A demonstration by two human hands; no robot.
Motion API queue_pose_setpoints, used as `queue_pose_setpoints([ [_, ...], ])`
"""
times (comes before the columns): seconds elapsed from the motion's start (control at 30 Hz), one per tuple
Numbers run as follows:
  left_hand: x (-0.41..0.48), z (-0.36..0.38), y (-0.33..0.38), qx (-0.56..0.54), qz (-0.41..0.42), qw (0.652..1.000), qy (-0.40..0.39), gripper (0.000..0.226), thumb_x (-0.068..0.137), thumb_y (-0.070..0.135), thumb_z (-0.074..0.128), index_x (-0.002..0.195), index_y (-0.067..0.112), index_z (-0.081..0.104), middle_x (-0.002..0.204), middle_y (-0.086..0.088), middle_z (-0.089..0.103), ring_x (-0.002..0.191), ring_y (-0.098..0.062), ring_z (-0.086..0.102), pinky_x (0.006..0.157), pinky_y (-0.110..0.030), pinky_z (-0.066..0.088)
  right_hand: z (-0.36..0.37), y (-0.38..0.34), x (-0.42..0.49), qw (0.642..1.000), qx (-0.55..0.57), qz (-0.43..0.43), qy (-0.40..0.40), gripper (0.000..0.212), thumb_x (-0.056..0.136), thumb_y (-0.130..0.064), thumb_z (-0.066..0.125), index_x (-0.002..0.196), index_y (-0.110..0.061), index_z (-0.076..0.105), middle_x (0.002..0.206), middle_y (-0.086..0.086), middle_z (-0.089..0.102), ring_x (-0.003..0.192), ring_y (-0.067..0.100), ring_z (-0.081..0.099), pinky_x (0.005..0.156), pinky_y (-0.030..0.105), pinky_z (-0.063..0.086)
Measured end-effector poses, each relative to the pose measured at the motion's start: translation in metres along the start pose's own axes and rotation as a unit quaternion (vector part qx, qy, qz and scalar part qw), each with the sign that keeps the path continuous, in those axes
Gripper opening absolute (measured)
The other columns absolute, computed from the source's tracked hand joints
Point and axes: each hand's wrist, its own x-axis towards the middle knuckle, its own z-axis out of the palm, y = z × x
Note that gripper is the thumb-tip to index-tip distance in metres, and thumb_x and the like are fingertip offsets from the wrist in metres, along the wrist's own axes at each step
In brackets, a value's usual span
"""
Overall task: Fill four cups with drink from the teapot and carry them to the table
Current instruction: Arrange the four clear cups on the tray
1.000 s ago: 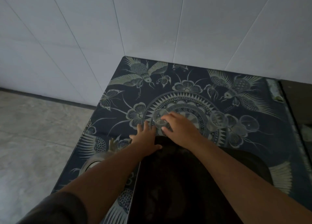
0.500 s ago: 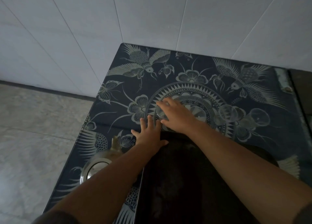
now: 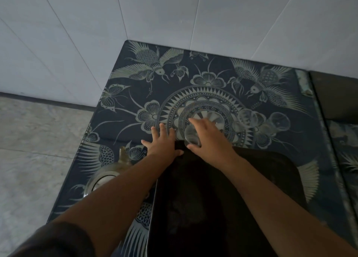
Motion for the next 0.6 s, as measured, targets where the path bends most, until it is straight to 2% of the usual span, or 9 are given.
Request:
queue_pose_setpoints([
  [0.23, -0.001, -0.002, -0.001, -0.009, 0.005, 1.0, 0.007, 0.096, 0.093, 0.058, 0.065, 0.164, 0.025, 0.009, 0.174, -0.012, -0.009, 0.158, -0.043, -0.009, 0.113, -0.082, 0.019, 0.017, 0.0, -0.057, 0.999, 0.001, -0.013, -0.045, 0.079, 0.08, -0.035, 0.079, 0.147, -0.017, 0.04, 0.139, 0.0, 0.042, 0.13, 0.018, 0.044, 0.104, 0.032, 0.045],
  [0.37, -0.003, -0.003, -0.001, -0.015, 0.003, 1.0, 0.007, 0.096, 0.093, 0.057, 0.066, 0.164, 0.025, 0.011, 0.174, -0.011, -0.008, 0.158, -0.042, -0.01, 0.113, -0.081, 0.018, 0.028, -0.004, -0.069, 0.999, -0.009, -0.018, -0.047, 0.086, 0.081, -0.038, 0.077, 0.152, -0.017, 0.032, 0.138, 0.002, 0.043, 0.128, 0.018, 0.044, 0.103, 0.03, 0.045],
  [0.5, -0.004, -0.004, 0.0, -0.018, 0.004, 1.0, 0.007, 0.095, 0.093, 0.056, 0.067, 0.164, 0.025, 0.011, 0.174, -0.011, -0.008, 0.158, -0.042, -0.01, 0.114, -0.082, 0.019, 0.033, -0.006, -0.074, 0.998, -0.02, -0.029, -0.047, 0.093, 0.083, -0.044, 0.074, 0.155, -0.018, 0.022, 0.142, 0.003, 0.038, 0.13, 0.02, 0.042, 0.101, 0.036, 0.049],
  [0.6, -0.006, -0.005, 0.001, -0.016, 0.003, 1.0, 0.005, 0.096, 0.093, 0.056, 0.066, 0.165, 0.025, 0.01, 0.174, -0.01, -0.009, 0.159, -0.041, -0.009, 0.114, -0.081, 0.019, 0.029, -0.006, -0.077, 0.998, -0.022, -0.027, -0.045, 0.1, 0.08, -0.054, 0.072, 0.157, -0.02, 0.018, 0.146, 0.002, 0.034, 0.134, 0.02, 0.039, 0.1, 0.036, 0.049],
])
